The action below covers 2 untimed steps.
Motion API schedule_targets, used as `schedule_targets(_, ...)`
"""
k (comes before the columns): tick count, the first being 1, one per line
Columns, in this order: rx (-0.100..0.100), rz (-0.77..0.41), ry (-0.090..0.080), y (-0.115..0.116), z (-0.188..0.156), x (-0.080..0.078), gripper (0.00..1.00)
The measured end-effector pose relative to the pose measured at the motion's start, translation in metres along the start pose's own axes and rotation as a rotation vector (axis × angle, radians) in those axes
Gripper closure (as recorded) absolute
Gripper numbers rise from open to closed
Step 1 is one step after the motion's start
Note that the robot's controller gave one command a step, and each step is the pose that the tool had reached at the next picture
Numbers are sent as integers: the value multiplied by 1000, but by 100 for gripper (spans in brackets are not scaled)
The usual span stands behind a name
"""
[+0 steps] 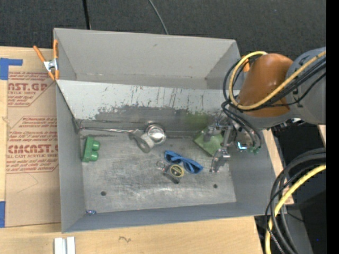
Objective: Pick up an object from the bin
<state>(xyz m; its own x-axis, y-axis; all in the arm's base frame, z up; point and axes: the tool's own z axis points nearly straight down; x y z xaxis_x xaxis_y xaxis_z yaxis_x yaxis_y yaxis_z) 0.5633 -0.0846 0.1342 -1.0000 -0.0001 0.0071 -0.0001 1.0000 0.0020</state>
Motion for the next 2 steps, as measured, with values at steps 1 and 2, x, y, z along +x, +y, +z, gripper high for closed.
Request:
schedule_targets(1,5,-265,-17,52,62,40,0)
schedule_targets(2,4,-264,-4,52,61,42,100)
